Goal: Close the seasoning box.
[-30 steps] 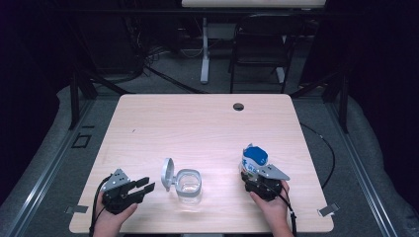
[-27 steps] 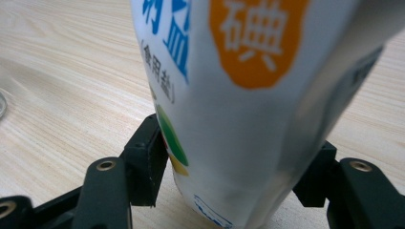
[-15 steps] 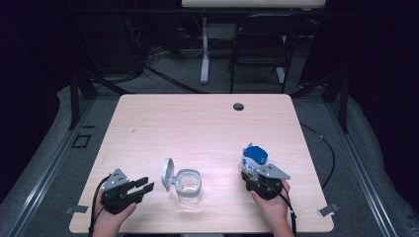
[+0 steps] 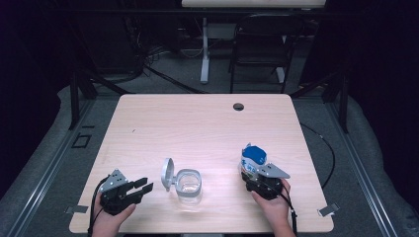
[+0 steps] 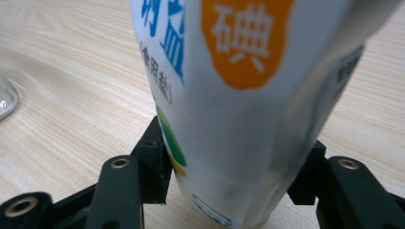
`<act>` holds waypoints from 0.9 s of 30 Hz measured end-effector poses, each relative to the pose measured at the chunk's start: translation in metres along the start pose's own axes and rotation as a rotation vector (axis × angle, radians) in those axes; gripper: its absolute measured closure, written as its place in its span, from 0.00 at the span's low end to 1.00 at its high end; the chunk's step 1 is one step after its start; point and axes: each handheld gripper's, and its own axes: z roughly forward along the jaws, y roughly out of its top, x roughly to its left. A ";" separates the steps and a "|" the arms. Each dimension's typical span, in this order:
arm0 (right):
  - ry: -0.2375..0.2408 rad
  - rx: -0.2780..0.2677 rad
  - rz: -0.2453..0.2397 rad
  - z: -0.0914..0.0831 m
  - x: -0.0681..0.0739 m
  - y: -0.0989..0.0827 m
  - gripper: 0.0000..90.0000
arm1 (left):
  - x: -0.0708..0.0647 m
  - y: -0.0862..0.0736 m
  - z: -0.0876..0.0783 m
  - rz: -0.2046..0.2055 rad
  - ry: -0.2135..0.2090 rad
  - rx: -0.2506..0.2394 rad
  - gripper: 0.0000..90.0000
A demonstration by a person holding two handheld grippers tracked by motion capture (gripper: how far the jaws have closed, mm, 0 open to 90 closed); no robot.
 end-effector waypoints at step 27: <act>0.026 -0.011 -0.132 -0.005 0.016 0.020 0.50 | 0.002 -0.007 -0.003 -0.019 0.005 0.000 0.72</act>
